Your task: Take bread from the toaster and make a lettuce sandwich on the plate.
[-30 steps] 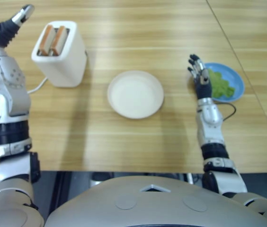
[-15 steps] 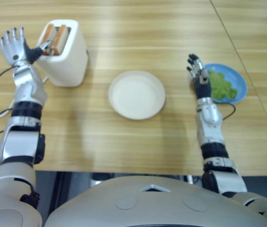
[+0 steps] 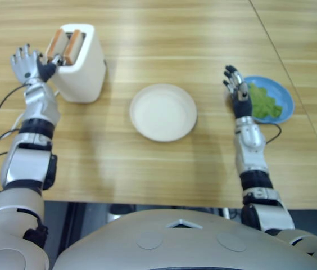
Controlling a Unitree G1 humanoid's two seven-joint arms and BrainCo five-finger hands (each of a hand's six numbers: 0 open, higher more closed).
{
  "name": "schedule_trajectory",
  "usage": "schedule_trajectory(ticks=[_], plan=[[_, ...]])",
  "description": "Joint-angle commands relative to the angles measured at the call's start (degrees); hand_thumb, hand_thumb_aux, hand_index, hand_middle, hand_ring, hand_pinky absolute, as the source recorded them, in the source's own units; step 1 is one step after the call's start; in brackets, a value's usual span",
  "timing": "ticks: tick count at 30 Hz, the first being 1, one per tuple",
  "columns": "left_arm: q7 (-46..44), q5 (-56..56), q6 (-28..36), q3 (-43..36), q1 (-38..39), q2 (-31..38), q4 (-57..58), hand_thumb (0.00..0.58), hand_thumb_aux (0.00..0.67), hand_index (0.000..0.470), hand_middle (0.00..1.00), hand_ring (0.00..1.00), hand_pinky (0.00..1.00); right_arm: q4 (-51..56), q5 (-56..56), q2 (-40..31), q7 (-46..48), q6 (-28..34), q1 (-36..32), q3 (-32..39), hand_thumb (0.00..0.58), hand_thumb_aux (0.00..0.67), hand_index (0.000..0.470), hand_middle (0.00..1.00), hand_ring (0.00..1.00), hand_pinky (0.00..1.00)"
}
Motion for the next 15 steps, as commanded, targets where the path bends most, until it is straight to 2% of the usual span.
schedule_trajectory(ticks=[1, 10, 15], plan=[[5.24, -0.33, -1.60, 0.02, 3.33, 0.64, -9.67, 0.580, 0.670, 0.460, 1.00, 1.00, 1.00, 0.62, -0.20, -0.44, 0.24, 0.72, 0.37, 0.02, 0.000, 0.000, 0.000, 0.00, 0.00, 0.00], [18.40, 3.68, -3.04, 4.92, 13.60, 0.92, -40.12, 0.580, 0.670, 0.460, 1.00, 1.00, 1.00, 1.20, -0.67, -0.68, 0.08, 0.93, 0.38, 0.13, 0.000, 0.000, 0.000, 0.00, 0.00, 0.00], [19.21, 3.45, -4.61, 9.50, 17.78, 1.33, -51.60, 0.580, 0.670, 0.460, 1.00, 1.00, 1.00, 1.25, -0.80, -0.71, 0.05, 1.14, 0.38, 0.25, 0.000, 0.000, 0.000, 0.00, 0.00, 0.00]])
